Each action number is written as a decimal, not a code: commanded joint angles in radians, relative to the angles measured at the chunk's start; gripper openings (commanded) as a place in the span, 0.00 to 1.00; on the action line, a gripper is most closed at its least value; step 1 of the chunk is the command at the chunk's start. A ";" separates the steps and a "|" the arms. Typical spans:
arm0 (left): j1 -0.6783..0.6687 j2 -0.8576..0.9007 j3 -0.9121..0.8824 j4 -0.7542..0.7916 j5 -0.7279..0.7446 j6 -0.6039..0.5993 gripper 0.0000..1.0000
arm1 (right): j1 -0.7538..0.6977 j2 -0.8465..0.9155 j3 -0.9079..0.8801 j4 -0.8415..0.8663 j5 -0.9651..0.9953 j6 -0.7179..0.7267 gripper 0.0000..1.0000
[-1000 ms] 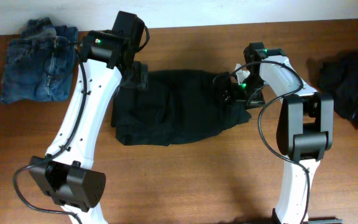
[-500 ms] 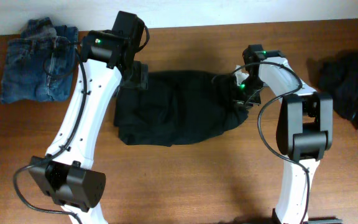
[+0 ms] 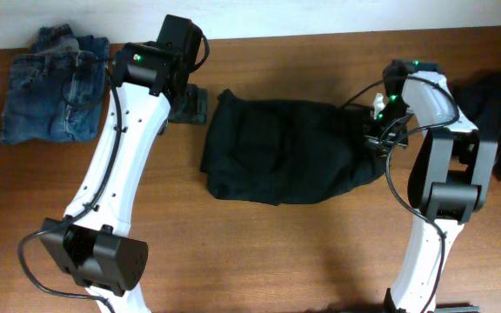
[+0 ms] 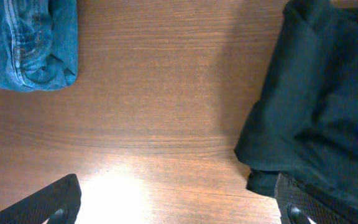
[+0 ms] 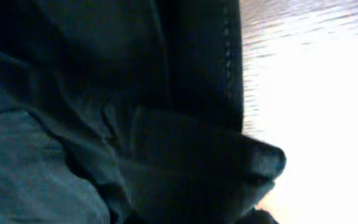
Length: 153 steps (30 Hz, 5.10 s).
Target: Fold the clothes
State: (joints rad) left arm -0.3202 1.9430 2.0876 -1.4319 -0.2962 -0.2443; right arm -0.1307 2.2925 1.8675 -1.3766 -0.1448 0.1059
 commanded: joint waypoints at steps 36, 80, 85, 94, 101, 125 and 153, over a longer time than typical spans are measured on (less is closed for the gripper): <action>0.230 0.206 -0.026 -0.006 0.030 -0.058 0.99 | 0.370 0.000 0.451 -0.227 0.337 0.306 0.04; 0.232 0.235 -0.026 0.017 0.027 -0.055 0.99 | 0.252 -0.092 0.602 -0.322 0.538 0.243 0.04; 0.232 0.235 -0.026 0.017 0.031 -0.055 0.99 | 0.288 -0.092 0.602 -0.317 0.481 0.244 0.05; 0.232 0.235 -0.026 0.017 0.030 -0.055 0.99 | 0.407 -0.087 0.601 -0.225 0.373 0.256 0.05; 0.232 0.235 -0.026 0.016 0.031 -0.055 0.99 | 0.495 -0.072 0.560 -0.153 0.320 0.297 0.09; 0.232 0.268 -0.031 0.025 0.031 -0.055 0.99 | 0.330 -0.068 0.549 -0.322 0.658 0.352 0.04; 0.232 0.268 -0.031 0.035 0.031 -0.055 0.99 | 0.385 -0.043 0.499 0.052 0.016 0.327 0.17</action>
State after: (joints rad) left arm -0.0921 2.2021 2.0605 -1.3983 -0.2691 -0.2886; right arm 0.2115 2.2543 2.3894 -1.3525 -0.0006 0.3931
